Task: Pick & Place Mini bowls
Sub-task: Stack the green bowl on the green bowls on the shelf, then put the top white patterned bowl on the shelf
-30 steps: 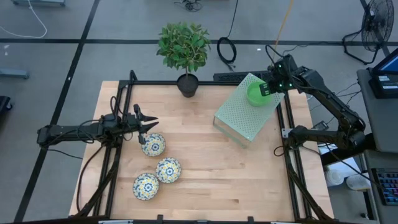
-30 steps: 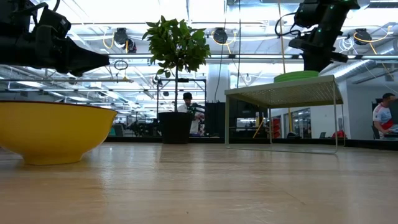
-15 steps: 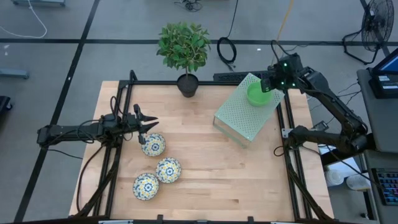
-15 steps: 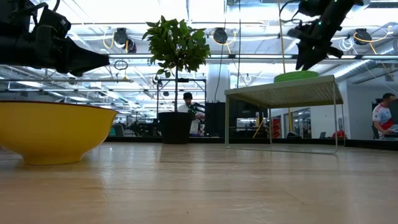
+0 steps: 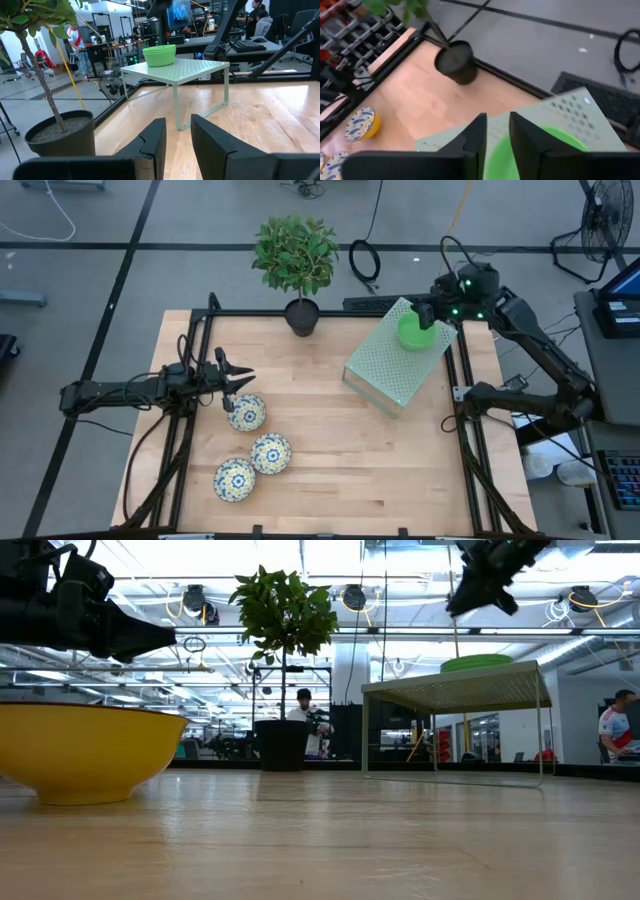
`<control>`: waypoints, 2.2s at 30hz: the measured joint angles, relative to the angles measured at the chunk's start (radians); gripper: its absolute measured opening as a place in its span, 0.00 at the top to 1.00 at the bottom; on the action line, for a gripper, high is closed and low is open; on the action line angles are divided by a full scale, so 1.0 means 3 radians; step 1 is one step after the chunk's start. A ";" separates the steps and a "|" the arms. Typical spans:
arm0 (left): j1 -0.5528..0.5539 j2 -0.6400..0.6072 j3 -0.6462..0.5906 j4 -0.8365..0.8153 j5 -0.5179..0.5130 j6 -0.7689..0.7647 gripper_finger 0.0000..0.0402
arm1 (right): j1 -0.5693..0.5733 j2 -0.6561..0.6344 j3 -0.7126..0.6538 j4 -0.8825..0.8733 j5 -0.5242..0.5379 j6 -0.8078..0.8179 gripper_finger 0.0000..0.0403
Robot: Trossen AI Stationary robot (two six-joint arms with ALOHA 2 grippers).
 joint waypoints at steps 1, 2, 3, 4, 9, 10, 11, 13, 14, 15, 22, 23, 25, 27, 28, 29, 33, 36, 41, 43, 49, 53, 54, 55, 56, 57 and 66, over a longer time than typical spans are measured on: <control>0.0001 0.0000 0.0000 0.0000 0.0000 0.0001 0.77 | 0.0074 0.0051 0.0065 -0.0022 0.0015 0.0000 0.87; 0.0001 0.0000 0.0000 0.0000 0.0000 0.0001 0.77 | 0.0150 0.0105 0.0126 -0.0058 0.0073 0.0000 0.90; 0.0000 -0.0001 0.0000 0.0000 0.0000 0.0000 0.77 | 0.0222 0.0162 0.0188 -0.0113 0.0137 -0.0004 0.93; 0.0000 0.0000 0.0000 0.0000 0.0000 0.0001 0.77 | 0.0290 0.0227 0.0251 -0.0190 0.0205 -0.0013 0.96; 0.0000 -0.0001 0.0000 0.0000 0.0000 0.0001 0.77 | 0.0460 0.0585 0.0423 -0.0773 0.0744 -0.0099 0.99; 0.0001 0.0000 0.0000 0.0000 0.0000 0.0001 0.77 | 0.0461 0.0659 0.0424 -0.0897 0.0833 -0.0101 0.99; 0.0001 0.0000 0.0000 0.0000 0.0000 0.0000 0.77 | 0.0460 0.0729 0.0424 -0.1017 0.0903 -0.0117 0.99; 0.0000 -0.0001 0.0000 0.0000 0.0000 0.0001 0.77 | 0.0451 0.0865 0.0424 -0.1210 0.1005 -0.0148 1.00; 0.0001 0.0000 0.0000 0.0000 0.0000 0.0000 0.77 | 0.0442 0.0927 0.0424 -0.1266 0.1039 -0.0151 1.00; 0.0000 0.0000 0.0000 0.0000 0.0000 0.0001 0.77 | 0.0440 0.0984 0.0424 -0.1287 0.1051 -0.0151 1.00; 0.0001 0.0000 0.0000 0.0000 0.0000 0.0000 0.77 | 0.0440 0.1300 0.0425 -0.1261 0.1061 -0.0115 1.00; 0.0001 -0.0001 0.0000 0.0000 0.0000 0.0001 0.77 | 0.0440 0.1338 0.0425 -0.1265 0.1060 -0.0106 1.00; 0.0001 -0.0001 0.0000 0.0000 0.0000 0.0001 0.77 | 0.0453 0.1398 0.0425 -0.1278 0.1058 -0.0087 1.00; 0.0001 0.0000 0.0000 0.0000 0.0000 0.0000 0.77 | 0.0475 0.1460 0.0425 -0.1295 0.1060 -0.0074 1.00; 0.0001 0.0000 0.0000 0.0000 0.0000 0.0000 0.77 | 0.0487 0.1490 0.0425 -0.1296 0.1059 -0.0073 1.00; 0.0001 0.0000 0.0000 0.0000 0.0000 0.0001 0.77 | 0.0501 0.1514 0.0425 -0.1294 0.1058 -0.0064 1.00; 0.0001 -0.0001 0.0000 0.0000 0.0000 0.0001 0.77 | 0.0532 0.1595 0.0428 -0.1300 0.1066 -0.0050 1.00; 0.0000 0.0000 0.0000 0.0000 0.0000 0.0000 0.77 | 0.0537 0.1628 0.0433 -0.1311 0.1074 -0.0033 1.00; 0.0001 -0.0001 0.0000 0.0000 0.0000 0.0001 0.77 | 0.0538 0.1643 0.0435 -0.1319 0.1139 -0.0001 1.00; 0.0001 0.0000 0.0000 0.0000 0.0000 0.0001 0.77 | 0.0548 0.1628 0.0434 -0.1325 0.1229 -0.0001 1.00; 0.0000 0.0000 0.0000 0.0000 0.0000 0.0001 0.77 | 0.0549 0.1395 0.0419 -0.1336 0.1306 -0.0029 1.00; 0.0001 0.0000 0.0000 0.0000 0.0000 0.0000 0.77 | 0.0549 0.1152 0.0419 -0.1336 0.1306 -0.0052 1.00; 0.0001 0.0000 0.0000 0.0000 0.0000 0.0001 0.77 | 0.0550 0.1086 0.0419 -0.1334 0.1305 -0.0062 1.00; 0.0000 -0.0001 0.0000 0.0000 0.0000 0.0000 0.77 | 0.0550 0.1005 0.0419 -0.1334 0.1305 -0.0067 1.00; 0.0000 -0.0001 0.0000 0.0000 0.0000 0.0001 0.77 | 0.0550 0.0931 0.0419 -0.1334 0.1306 -0.0083 1.00; 0.0000 -0.0001 0.0000 0.0000 0.0000 0.0000 0.77 | 0.0550 0.0854 0.0419 -0.1334 0.1305 -0.0108 1.00; 0.0001 -0.0001 0.0000 0.0000 0.0000 0.0000 0.77 | 0.0830 0.0173 0.0419 -0.1218 0.1307 -0.0328 1.00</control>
